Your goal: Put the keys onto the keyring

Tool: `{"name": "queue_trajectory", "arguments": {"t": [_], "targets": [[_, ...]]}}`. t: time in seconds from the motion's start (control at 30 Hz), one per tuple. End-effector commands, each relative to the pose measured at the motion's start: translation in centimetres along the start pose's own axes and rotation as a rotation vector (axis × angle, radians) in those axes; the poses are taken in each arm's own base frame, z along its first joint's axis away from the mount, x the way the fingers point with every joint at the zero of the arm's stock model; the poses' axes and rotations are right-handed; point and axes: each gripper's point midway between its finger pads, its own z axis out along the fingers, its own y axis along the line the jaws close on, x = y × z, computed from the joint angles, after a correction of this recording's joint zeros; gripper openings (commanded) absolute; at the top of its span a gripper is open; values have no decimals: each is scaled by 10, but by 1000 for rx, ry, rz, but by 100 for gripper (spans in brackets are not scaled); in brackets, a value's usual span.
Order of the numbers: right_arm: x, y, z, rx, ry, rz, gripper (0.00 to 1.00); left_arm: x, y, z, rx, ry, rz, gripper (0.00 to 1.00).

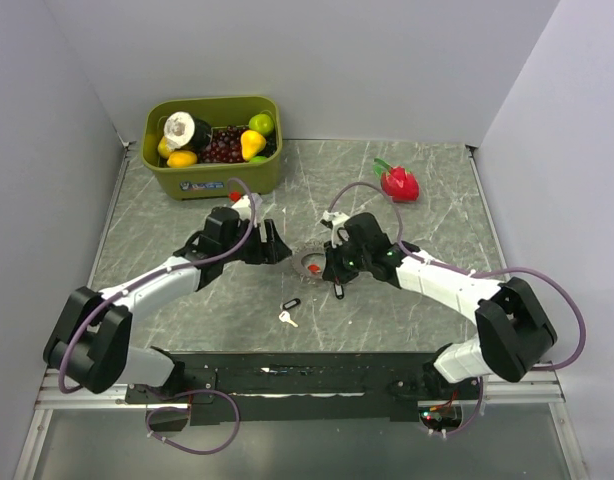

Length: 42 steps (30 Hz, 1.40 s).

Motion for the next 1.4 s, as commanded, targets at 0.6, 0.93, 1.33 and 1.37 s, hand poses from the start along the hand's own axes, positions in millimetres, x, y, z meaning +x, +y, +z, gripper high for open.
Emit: {"name": "queue_trajectory", "arguments": {"t": [0.6,0.93,1.33,1.37], "targets": [[-101,62,-100,-247,-397,-341,0,-70,-98,-77,367,-291,311,78],[-112,99,-147,-395,-466,-493,0,-76,-137,-115,534,-347,419,75],[-95,135,-163,-662,-368,-564,0,-42,-182,-157,897,-236,594,57],[-95,137,-164,-671,-370,-566,0,-41,-184,-158,914,-227,592,56]]}}
